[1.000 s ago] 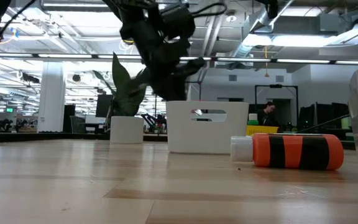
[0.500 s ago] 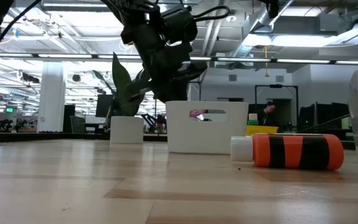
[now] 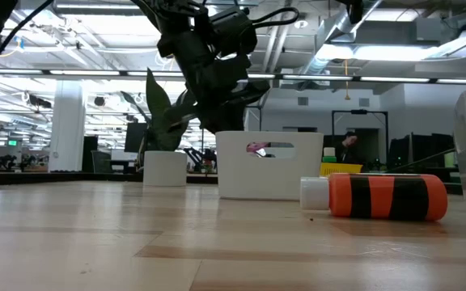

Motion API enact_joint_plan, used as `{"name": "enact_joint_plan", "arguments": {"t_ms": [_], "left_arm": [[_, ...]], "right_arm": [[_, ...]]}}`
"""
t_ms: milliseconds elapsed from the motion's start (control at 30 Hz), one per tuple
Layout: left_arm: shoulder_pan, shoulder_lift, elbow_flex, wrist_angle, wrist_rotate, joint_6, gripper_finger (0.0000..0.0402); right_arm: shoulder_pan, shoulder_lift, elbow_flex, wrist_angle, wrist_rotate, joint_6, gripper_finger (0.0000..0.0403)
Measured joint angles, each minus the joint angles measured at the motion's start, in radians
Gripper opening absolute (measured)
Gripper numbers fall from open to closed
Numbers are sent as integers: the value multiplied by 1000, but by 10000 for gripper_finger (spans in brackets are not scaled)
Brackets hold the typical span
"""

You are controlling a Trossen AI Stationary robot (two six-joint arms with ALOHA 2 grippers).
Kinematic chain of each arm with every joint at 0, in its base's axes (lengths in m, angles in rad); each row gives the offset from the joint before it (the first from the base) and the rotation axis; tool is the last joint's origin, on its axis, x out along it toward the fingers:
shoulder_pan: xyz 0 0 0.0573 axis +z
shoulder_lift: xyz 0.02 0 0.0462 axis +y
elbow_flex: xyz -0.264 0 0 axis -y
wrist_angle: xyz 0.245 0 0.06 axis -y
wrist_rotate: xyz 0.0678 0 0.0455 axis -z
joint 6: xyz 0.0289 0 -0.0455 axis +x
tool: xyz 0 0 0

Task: Pick & Place Paint Supplies
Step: Put the pink scissors into the white bin, then put the yellow acrylic paint bottle into the yellow basket

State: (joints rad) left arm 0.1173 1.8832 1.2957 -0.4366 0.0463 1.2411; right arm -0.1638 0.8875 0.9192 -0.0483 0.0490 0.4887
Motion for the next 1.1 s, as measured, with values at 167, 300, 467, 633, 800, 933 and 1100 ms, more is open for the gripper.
{"name": "enact_joint_plan", "arguments": {"t_ms": [167,300,467,633,800,933,1100], "left_arm": [[0,0,0,7,0,-9,6],[0,-1,0,44,0,-41,14],[0,-1,0,81,0,-45,37],[0,-1,0,80,0,-45,56],[0,-1,0,80,0,-45,62],[0,-1,0,80,0,-46,59],[0,-1,0,83,-9,-46,57]], "right_arm": [[0,0,0,0,0,-2,217],[0,0,0,0,0,-2,217],[0,0,0,-1,0,-2,217],[0,0,0,-1,0,-2,217],[0,0,0,-1,0,-2,217],[0,0,0,-1,0,-1,217],[0,0,0,-1,0,-1,217]]}}
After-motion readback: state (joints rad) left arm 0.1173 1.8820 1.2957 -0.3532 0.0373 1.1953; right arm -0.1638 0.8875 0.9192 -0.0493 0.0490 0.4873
